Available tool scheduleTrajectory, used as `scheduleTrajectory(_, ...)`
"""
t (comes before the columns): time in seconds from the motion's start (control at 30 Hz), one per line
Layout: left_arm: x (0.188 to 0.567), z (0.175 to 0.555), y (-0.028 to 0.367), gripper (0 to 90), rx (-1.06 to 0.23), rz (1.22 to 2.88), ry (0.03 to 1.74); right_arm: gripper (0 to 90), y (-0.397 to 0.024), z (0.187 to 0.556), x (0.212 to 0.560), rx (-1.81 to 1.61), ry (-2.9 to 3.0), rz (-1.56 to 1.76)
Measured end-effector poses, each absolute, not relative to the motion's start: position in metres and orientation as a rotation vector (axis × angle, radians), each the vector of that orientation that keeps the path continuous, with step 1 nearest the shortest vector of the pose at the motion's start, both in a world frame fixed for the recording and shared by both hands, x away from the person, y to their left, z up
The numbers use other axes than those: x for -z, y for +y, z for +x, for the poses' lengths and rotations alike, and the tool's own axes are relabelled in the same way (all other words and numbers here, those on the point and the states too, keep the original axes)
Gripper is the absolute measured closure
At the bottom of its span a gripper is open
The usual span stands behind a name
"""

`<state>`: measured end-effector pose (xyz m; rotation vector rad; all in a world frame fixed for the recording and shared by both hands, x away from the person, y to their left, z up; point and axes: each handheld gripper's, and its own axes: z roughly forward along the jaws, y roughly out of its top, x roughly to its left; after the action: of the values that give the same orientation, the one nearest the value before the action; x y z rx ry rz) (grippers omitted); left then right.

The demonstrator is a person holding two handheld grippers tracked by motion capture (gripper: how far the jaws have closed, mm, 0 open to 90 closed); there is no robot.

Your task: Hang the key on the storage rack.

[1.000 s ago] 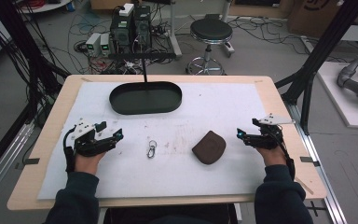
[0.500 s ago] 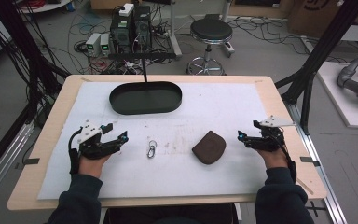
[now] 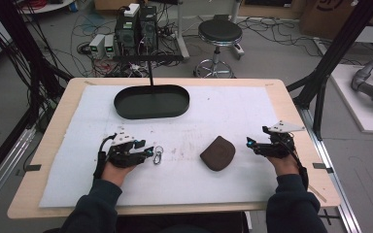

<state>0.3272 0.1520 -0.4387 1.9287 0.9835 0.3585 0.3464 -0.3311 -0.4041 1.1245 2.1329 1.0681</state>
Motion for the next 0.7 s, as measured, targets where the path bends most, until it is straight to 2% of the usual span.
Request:
scheduleTrajectory(0.2,0.442,0.332,0.141,57.3,-0.325,1.924,1.015,21.1,-0.333,0.345,0.402,-1.08,2.121,1.126)
scheduleTrajectory(0.4,0.449,0.338,0.133,68.1,-0.278,1.965,1.044,21.1,-0.331,0.346,0.403,-1.082,2.13,1.114)
scheduleTrajectory(0.53,0.449,0.338,0.132,82.2,-0.258,1.982,1.014,21.1,-0.331,0.346,0.403,-1.081,2.13,1.115)
scheduleTrajectory(0.7,0.448,0.337,0.132,85.1,-0.251,1.978,1.004,21.1,-0.332,0.346,0.403,-1.082,2.129,1.121)
